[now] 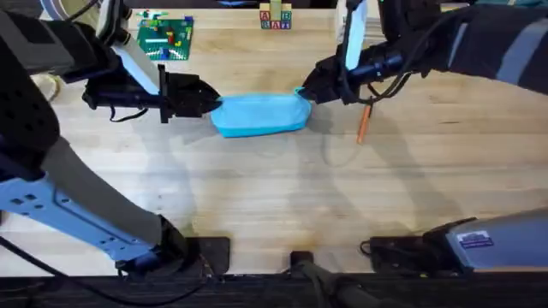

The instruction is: Unzip the bag, pick up the pens from the table one at a time and place them inside, then zip the bag closed.

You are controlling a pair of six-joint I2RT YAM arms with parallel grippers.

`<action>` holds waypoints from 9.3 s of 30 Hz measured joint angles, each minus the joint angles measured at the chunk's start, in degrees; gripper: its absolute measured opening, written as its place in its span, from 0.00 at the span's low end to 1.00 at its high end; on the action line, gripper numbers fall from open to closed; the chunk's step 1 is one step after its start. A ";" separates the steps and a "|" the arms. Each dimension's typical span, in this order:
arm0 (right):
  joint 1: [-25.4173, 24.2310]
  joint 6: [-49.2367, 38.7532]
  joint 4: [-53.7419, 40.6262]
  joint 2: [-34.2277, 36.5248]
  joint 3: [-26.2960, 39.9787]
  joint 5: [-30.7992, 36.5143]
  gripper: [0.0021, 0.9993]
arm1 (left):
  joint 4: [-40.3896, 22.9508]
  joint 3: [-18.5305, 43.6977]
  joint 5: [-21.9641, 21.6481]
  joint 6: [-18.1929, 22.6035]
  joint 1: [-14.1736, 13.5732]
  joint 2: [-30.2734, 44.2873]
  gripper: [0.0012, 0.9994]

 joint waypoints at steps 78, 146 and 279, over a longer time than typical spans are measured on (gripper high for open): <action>22.69 9.58 34.61 9.27 -0.02 7.24 0.03 | -0.02 0.00 0.31 0.00 0.00 -0.02 0.04; 10.92 15.30 2.26 -16.26 0.00 9.88 1.00 | -17.34 9.91 -4.12 -0.18 -0.04 0.00 1.00; -0.87 -23.14 -9.49 -1.72 0.00 -1.50 0.03 | -10.89 7.56 -39.15 -80.39 -0.20 -50.03 1.00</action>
